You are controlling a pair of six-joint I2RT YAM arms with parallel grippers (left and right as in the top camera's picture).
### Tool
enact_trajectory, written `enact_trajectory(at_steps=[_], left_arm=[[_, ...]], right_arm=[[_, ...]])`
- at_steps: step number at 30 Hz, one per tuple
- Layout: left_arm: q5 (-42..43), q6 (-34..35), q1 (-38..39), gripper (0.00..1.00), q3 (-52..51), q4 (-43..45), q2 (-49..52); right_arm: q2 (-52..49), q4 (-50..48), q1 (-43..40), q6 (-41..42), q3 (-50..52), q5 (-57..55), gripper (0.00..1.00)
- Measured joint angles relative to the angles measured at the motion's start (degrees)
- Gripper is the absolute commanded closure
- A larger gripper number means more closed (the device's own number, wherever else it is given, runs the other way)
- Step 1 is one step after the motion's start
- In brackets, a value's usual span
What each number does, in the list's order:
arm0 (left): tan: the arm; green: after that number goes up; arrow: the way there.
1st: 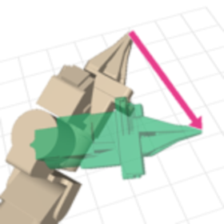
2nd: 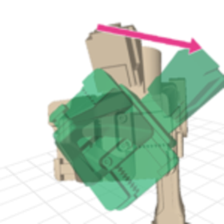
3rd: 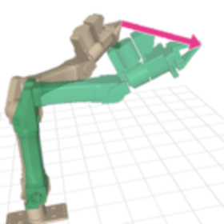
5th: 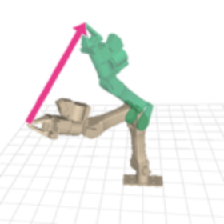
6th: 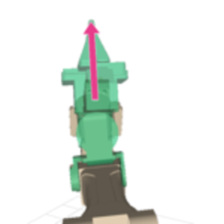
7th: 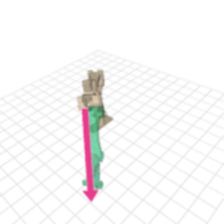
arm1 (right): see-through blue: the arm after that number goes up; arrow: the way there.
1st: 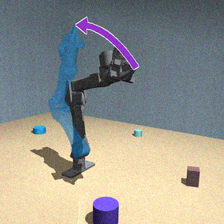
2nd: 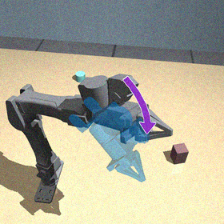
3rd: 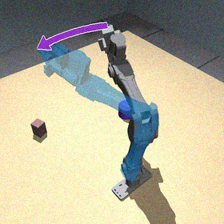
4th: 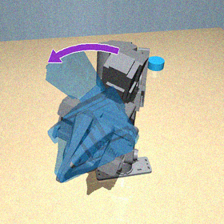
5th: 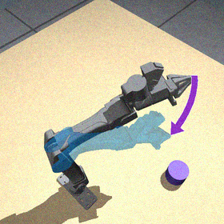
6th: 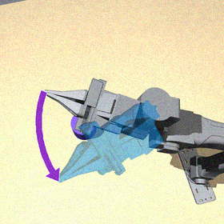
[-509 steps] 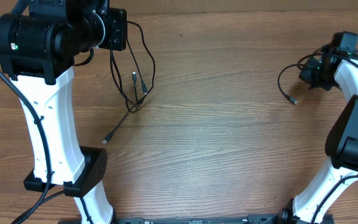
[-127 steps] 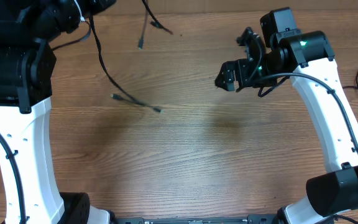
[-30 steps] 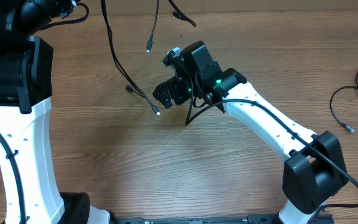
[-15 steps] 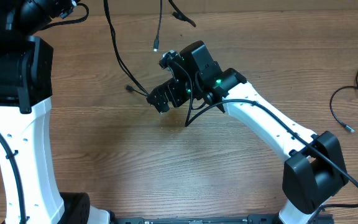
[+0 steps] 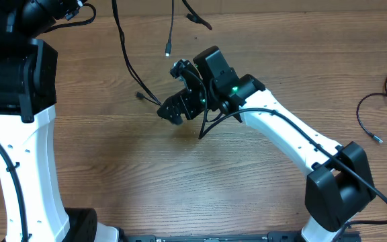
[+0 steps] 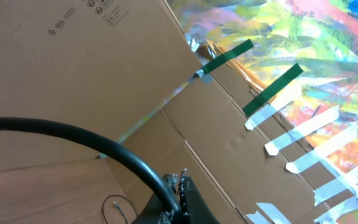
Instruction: Untangle cables
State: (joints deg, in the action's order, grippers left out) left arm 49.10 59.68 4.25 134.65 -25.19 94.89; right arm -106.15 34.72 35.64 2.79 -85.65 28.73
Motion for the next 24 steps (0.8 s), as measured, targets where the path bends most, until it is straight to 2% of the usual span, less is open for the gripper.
enact_trajectory(at_steps=[4, 9, 11, 14, 15, 24], left_arm=[[0.02, 0.2, 0.0, 0.96, 0.0, 0.0, 0.0], [0.02, 0.2, 0.0, 0.96, 0.02, 0.0, 0.0], [0.02, 0.2, 0.0, 0.96, 0.02, 0.02, 0.0], [0.11, 0.24, 0.0, 0.96, 0.02, 0.0, 0.0], [0.2, 0.24, 0.0, 0.96, 0.0, 0.0, 0.0], [0.33, 0.15, 0.0, 0.96, 0.02, 0.0, 0.0]], right_arm=[[0.0, 0.0, 2.45, 0.59, 0.0, -0.28, 0.19], [0.0, 0.04, 4.59, 0.83, 0.0, -2.1, 0.41], [0.0, 0.09, 4.55, 1.07, 0.0, -2.62, 0.58], [0.0, 0.15, 4.46, 1.51, 0.0, -3.23, 0.9], [0.0, 0.26, 4.46, 1.55, 0.0, -3.32, 0.95], [0.0, 2.54, 4.46, 2.14, 0.0, -9.11, 0.96]])
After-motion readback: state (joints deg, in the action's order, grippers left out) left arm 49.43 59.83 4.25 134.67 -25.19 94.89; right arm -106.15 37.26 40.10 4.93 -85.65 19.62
